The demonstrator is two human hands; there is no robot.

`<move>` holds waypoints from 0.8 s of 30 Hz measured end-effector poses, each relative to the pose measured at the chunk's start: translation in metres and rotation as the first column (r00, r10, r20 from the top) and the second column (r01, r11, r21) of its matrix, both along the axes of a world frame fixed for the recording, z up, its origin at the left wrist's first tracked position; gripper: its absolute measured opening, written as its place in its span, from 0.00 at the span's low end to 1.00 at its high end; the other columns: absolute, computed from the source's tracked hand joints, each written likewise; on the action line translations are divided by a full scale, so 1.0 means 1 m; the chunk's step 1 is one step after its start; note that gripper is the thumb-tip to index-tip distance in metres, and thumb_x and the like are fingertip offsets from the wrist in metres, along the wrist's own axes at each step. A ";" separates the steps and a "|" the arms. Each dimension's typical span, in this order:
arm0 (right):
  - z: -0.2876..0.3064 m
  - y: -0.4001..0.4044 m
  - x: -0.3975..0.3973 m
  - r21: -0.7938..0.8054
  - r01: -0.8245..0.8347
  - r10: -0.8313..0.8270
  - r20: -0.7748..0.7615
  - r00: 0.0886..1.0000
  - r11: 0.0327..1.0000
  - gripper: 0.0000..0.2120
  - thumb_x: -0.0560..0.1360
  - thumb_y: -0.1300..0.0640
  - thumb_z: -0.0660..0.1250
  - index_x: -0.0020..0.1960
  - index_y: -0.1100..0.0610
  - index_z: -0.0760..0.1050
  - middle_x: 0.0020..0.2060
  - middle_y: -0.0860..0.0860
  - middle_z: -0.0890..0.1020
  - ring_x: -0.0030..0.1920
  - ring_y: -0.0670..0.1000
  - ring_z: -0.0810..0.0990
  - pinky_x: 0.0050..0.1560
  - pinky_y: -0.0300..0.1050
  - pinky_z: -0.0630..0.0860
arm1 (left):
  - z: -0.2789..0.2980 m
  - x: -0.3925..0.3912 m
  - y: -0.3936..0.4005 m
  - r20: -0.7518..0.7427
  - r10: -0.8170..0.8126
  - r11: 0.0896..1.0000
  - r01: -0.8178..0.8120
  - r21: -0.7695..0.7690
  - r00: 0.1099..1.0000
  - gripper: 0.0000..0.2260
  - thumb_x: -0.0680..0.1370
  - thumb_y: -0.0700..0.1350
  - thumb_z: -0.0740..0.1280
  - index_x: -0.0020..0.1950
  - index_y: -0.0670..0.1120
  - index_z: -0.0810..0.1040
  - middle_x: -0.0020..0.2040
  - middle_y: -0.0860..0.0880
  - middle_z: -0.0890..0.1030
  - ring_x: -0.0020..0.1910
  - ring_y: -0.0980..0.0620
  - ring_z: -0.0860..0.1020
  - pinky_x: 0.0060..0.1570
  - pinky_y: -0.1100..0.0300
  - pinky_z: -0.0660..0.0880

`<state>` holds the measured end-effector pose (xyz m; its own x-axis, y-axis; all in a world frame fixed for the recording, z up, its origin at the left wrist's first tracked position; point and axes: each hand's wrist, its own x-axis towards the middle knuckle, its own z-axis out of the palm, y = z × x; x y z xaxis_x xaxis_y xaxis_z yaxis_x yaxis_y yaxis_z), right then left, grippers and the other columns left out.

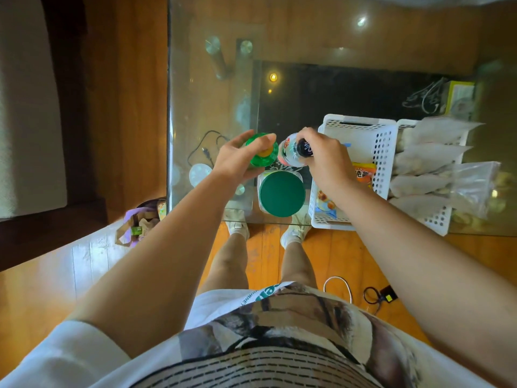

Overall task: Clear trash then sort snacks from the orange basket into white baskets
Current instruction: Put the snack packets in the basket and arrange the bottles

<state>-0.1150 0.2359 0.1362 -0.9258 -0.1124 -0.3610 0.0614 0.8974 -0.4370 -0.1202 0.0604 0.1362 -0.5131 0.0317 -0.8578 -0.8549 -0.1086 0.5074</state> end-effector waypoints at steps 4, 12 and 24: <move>0.002 -0.001 0.004 -0.008 0.011 -0.011 0.010 1.000 1.000 0.16 0.72 0.66 0.67 0.56 0.55 0.70 0.52 0.58 0.81 0.51 0.61 0.80 0.44 0.50 0.77 | 0.000 -0.005 0.008 -0.004 -0.052 0.999 0.052 -0.010 0.999 0.28 0.70 0.52 0.73 0.67 0.49 0.70 0.61 0.45 0.74 0.59 0.44 0.77 0.56 0.49 0.78; 0.002 0.003 0.008 -0.003 0.047 -0.047 0.000 0.999 0.999 0.16 0.71 0.65 0.68 0.56 0.55 0.71 0.52 0.58 0.81 0.51 0.60 0.80 0.43 0.48 0.77 | 0.003 -0.009 0.012 -0.004 -0.117 0.993 0.117 -0.013 0.993 0.29 0.69 0.53 0.73 0.68 0.49 0.70 0.61 0.45 0.73 0.59 0.44 0.77 0.55 0.50 0.78; -0.004 0.007 0.009 -0.118 0.183 -0.176 0.071 0.982 0.976 0.23 0.72 0.64 0.69 0.64 0.55 0.69 0.63 0.56 0.76 0.62 0.58 0.75 0.57 0.51 0.75 | 0.005 -0.008 0.011 0.038 -0.244 0.964 0.247 -0.096 0.969 0.29 0.70 0.58 0.70 0.68 0.52 0.68 0.66 0.45 0.70 0.62 0.44 0.71 0.64 0.48 0.69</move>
<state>-0.1063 0.2424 0.1323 -0.9121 0.0065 -0.4099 0.2460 0.8085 -0.5347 -0.1278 0.0712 0.1411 -0.4781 0.0684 -0.8756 -0.8618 0.1556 0.4827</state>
